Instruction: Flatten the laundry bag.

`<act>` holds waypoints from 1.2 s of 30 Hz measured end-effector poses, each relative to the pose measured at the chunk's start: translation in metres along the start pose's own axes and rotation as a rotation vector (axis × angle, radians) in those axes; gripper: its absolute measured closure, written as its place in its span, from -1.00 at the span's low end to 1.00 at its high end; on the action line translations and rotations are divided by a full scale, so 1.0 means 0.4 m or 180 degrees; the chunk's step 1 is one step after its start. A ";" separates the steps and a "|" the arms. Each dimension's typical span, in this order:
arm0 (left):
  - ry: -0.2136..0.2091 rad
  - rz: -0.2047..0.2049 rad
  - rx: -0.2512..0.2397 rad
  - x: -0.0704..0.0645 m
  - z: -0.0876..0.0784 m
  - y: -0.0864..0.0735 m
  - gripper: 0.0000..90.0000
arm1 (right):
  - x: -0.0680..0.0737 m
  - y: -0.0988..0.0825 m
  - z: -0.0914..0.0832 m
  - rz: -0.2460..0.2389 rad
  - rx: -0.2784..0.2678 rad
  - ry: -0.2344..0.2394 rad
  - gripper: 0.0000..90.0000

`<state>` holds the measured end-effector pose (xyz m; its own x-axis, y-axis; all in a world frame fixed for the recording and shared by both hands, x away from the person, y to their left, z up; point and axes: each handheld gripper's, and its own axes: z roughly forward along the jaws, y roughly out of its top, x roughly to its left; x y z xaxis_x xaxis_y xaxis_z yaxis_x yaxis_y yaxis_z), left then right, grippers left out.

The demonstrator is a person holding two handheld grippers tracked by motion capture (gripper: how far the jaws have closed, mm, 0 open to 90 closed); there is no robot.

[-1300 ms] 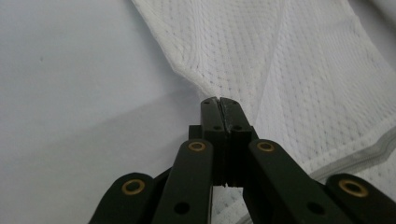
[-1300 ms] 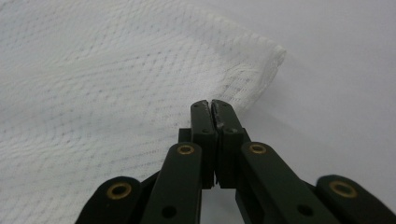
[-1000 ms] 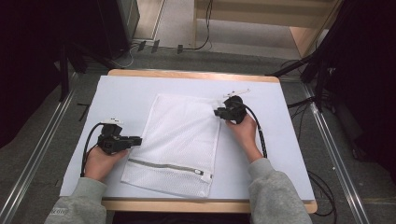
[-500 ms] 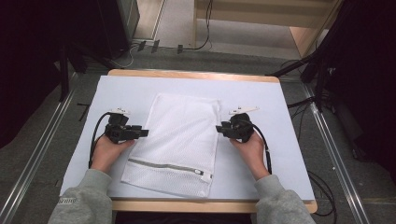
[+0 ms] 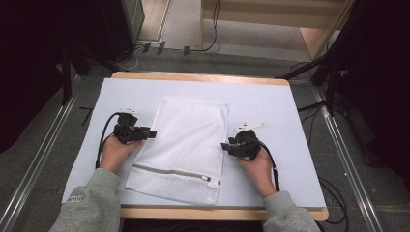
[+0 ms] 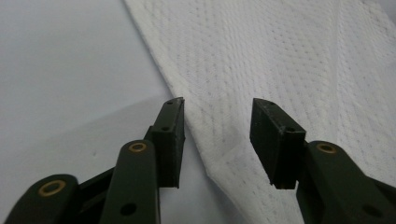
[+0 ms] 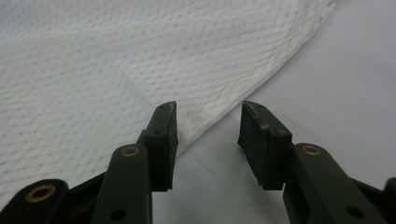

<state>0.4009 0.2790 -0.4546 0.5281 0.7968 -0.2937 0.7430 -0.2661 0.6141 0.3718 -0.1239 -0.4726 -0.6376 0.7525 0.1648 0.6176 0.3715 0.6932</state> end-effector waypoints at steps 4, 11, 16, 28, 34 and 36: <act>0.0022 0.0053 0.0029 -0.008 0.008 0.003 0.53 | 0.009 0.000 0.006 -0.0015 -0.0037 -0.0019 0.32; 0.0113 0.0050 0.0052 -0.014 0.016 0.003 0.93 | 0.034 0.002 0.015 -0.0102 -0.0028 -0.0193 0.60; 0.0055 -0.0004 0.0058 -0.014 0.017 0.004 1.00 | 0.034 0.007 0.019 -0.0106 -0.0014 -0.0118 0.97; -0.0061 -0.0114 -0.0013 -0.010 -0.001 0.003 1.00 | -0.028 0.049 0.033 -0.0033 0.0095 0.0035 1.00; -0.0002 -0.0135 -0.0059 -0.002 -0.010 0.002 1.00 | -0.074 0.066 0.040 0.0028 0.0061 0.0106 1.00; 0.0018 -0.0148 -0.0059 0.003 -0.007 0.005 1.00 | -0.089 0.073 0.045 0.0058 0.0054 0.0160 1.00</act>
<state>0.4020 0.2811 -0.4516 0.4909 0.8111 -0.3180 0.7588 -0.2187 0.6135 0.4207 -0.1303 -0.4709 -0.6483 0.7311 0.2126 0.6368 0.3675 0.6778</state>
